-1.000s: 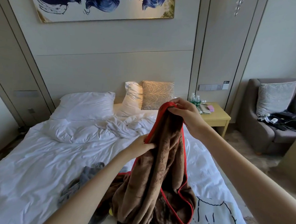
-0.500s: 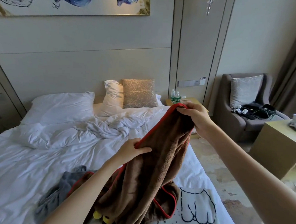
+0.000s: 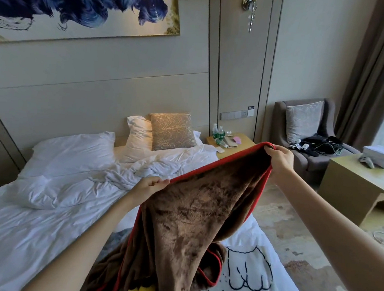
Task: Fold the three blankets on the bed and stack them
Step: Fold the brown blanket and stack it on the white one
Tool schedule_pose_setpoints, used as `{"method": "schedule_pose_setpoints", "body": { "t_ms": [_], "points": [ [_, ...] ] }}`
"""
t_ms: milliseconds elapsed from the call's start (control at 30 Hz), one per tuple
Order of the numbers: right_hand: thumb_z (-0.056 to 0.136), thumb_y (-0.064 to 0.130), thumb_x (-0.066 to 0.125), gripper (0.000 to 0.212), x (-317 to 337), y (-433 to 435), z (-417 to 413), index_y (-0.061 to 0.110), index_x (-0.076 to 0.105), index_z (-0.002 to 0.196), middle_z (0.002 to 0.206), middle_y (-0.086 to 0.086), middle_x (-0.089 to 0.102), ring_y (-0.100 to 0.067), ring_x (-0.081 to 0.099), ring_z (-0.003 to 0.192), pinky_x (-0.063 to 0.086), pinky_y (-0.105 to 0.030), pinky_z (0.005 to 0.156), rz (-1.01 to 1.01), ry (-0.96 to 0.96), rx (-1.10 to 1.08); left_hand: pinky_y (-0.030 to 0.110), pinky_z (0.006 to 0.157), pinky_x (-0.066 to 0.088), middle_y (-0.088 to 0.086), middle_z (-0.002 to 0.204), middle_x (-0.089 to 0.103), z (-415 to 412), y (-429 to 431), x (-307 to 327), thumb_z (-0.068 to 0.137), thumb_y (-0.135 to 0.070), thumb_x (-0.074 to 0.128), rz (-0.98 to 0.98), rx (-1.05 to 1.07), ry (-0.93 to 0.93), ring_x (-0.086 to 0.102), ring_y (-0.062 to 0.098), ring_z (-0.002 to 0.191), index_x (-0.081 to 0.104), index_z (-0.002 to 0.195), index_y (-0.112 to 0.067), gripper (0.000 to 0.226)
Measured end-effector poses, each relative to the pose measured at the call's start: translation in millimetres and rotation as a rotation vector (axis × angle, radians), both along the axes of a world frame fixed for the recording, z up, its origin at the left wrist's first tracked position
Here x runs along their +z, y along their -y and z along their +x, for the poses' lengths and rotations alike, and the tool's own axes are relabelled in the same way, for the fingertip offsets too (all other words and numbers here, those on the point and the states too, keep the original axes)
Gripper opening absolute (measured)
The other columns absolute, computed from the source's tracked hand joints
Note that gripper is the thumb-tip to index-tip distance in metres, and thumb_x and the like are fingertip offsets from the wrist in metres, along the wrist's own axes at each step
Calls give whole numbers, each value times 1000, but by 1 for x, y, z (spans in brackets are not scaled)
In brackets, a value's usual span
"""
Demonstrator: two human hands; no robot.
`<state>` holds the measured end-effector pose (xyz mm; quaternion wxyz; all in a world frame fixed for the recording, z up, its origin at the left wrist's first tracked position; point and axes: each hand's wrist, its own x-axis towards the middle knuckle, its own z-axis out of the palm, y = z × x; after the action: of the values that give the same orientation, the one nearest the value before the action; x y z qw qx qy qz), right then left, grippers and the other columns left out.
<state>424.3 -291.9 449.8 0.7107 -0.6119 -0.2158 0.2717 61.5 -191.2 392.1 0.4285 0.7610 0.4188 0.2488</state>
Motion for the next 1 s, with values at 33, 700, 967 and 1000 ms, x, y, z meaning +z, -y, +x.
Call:
{"method": "schedule_pose_setpoints", "body": {
  "t_ms": [33, 700, 967, 1000],
  "points": [
    [88, 7, 62, 24, -1, 1, 3, 1, 68, 110, 92, -12, 65, -24, 61, 85, 52, -38, 83, -12, -3, -6, 28, 67, 30, -1, 66, 38, 0, 3, 4, 83, -55, 61, 32, 16, -7, 43, 10, 65, 48, 63, -13, 49],
    [84, 28, 70, 16, 80, 30, -95, 14, 70, 90, 78, -6, 66, -18, 58, 75, 45, -36, 67, -45, 1105, 587, 5, 59, 35, -17, 71, 54, 89, 93, 139, 94, -29, 62, 786, 51, -20, 54, -3, 63, 53, 83, -29, 15],
    [84, 18, 60, 19, 82, 31, -100, 28, 71, 97, 91, 1, 70, -20, 59, 81, 45, -28, 63, -30, 1154, 324, 24, 93, 49, -14, 106, 73, 64, 94, 57, 68, -60, 72, 228, 15, -40, 67, 6, 101, 68, 104, -39, 41],
    [84, 17, 60, 20, 82, 31, -97, 27, 70, 97, 93, -1, 71, -22, 61, 83, 48, -31, 67, -35, 1131, 311, 25, 90, 51, -12, 100, 75, 60, 95, 46, 65, -59, 74, 138, 22, -1, 69, 6, 97, 71, 96, -38, 37]
  ]
}}
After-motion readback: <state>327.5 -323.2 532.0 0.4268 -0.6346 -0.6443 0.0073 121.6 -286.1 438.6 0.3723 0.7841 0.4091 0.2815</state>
